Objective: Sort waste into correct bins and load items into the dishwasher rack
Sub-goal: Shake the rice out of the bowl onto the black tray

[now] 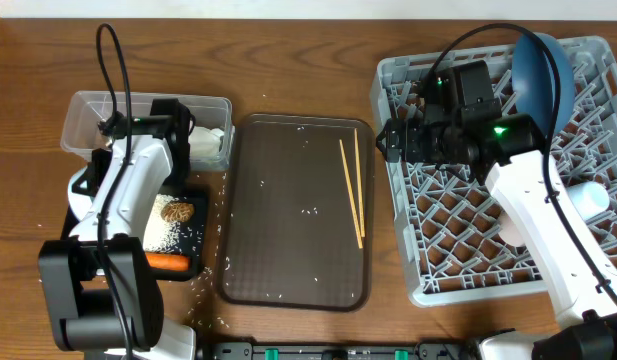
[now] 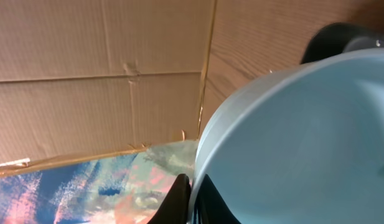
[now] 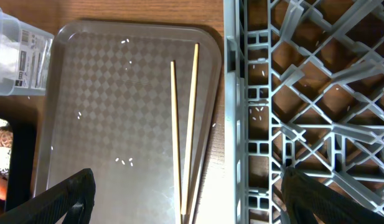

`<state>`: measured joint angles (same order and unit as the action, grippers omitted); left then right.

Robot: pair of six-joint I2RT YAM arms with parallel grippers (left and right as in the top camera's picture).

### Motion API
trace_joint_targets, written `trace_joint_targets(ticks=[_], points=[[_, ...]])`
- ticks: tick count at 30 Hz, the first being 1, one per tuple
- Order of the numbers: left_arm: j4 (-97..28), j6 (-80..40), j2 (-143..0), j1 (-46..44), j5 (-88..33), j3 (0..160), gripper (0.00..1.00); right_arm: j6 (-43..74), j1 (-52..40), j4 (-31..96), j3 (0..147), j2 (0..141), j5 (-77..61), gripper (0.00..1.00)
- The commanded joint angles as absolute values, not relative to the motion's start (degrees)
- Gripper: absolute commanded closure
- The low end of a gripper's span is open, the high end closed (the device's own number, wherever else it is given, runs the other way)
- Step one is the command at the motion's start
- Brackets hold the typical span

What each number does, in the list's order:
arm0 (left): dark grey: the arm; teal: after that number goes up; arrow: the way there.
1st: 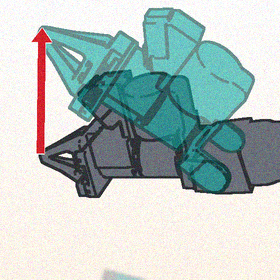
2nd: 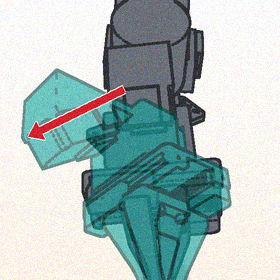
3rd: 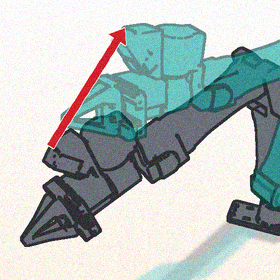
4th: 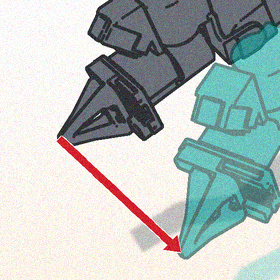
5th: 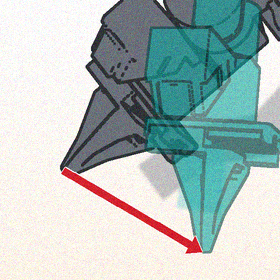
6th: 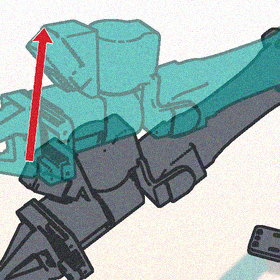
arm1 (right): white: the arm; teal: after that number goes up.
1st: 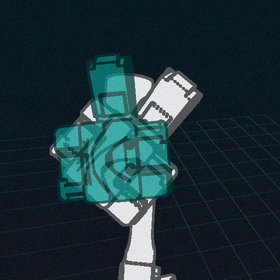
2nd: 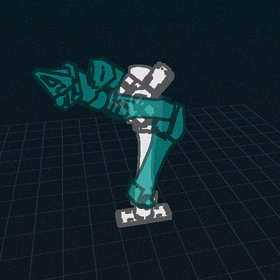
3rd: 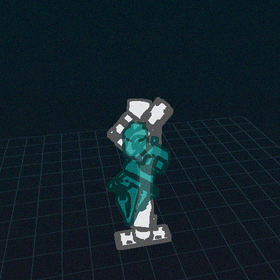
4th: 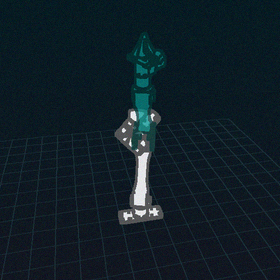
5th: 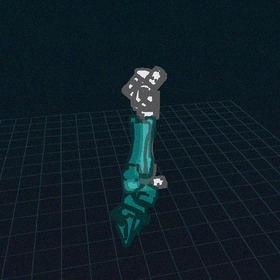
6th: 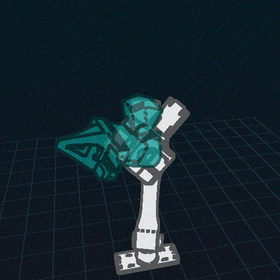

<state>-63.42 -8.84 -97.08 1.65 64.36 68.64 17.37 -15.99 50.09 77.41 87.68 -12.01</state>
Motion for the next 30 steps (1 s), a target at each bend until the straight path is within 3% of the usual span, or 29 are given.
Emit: trace_joint_targets(ticks=[1,6,10,12,14,17,23,30], points=[[-60.62,-12.32,-96.16,2.63,60.71,68.23,0.94,16.67,-15.84,50.54,77.89,86.78,-12.32,0.11],[-61.89,-2.85,-97.62,5.82,57.04,68.05,0.94,16.67,-15.84,51.05,77.89,86.78,-12.47,0.11],[-60.29,-8.32,-96.75,4.73,58.43,68.18,0.94,16.67,-15.84,50.35,77.89,86.78,-12.49,0.11],[-62.33,-1.76,-96.73,4.36,61.89,68.2,0.94,16.67,-15.81,50.35,77.89,86.78,-12.49,0.11],[-59.61,-7.9,-96.31,3.73,63.0,68.18,0.94,16.67,-15.84,50.59,77.89,86.78,-12.49,0.11],[-60.66,-2.31,-96.33,3.64,61.36,68.18,0.94,16.64,-15.81,50.57,77.89,86.78,-12.47,0.11],[-63.09,-4.91,-96.01,3.29,63.09,68.2,0.94,16.64,-15.81,50.59,77.89,86.78,-12.47,0.1],[-64.14,-4.95,-92.36,-0.67,52.05,69.49,0.94,16.67,-15.81,50.11,77.89,86.78,-12.51,0.11]])
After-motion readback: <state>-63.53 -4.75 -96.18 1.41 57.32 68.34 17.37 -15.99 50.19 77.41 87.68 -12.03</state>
